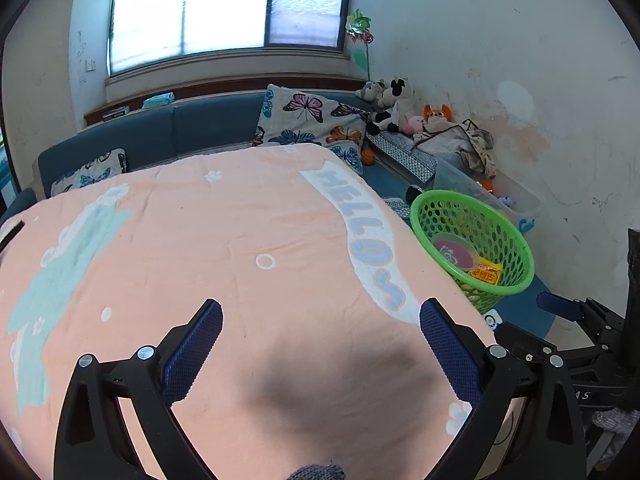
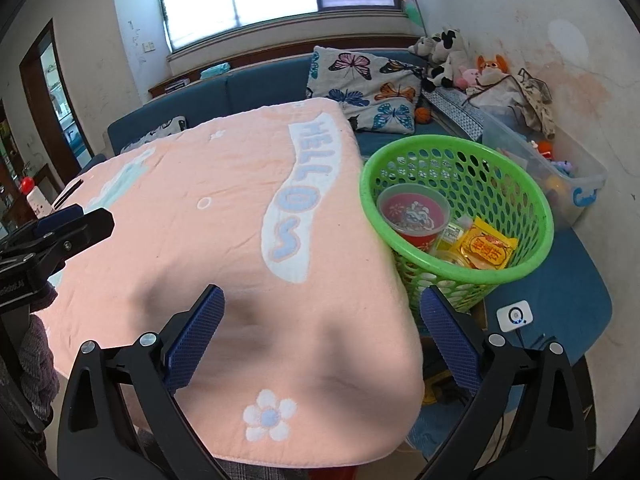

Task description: Collect trash

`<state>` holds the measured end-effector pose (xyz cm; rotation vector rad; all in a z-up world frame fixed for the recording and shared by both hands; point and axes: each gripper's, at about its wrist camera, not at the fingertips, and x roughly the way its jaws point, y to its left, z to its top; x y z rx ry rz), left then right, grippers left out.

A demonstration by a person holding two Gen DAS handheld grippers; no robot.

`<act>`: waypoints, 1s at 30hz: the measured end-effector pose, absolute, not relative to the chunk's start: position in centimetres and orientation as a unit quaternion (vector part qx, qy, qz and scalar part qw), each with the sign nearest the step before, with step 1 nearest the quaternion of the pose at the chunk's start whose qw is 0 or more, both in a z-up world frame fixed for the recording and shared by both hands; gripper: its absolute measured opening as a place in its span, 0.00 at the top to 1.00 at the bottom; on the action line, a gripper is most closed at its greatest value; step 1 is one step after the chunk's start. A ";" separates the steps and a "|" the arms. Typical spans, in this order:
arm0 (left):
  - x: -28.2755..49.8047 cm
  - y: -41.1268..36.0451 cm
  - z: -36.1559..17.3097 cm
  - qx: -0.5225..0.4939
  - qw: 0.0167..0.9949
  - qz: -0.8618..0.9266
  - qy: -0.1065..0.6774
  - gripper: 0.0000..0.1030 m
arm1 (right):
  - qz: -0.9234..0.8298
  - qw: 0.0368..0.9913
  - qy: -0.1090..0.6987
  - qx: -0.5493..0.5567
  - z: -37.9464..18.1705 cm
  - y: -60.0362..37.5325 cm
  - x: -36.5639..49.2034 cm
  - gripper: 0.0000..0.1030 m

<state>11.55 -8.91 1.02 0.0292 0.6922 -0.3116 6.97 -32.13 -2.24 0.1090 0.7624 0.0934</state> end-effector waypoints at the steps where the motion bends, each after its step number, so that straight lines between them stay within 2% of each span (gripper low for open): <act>1: 11.4 -8.7 1.0 0.013 0.929 -0.149 0.338 0.07 | 0.045 0.926 0.371 0.052 -2.1 -32.0 6.9 0.05; 30: 10.1 -4.6 0.7 -0.015 0.933 -0.109 0.342 0.07 | 0.047 0.932 0.358 0.014 -1.4 -29.4 6.2 0.04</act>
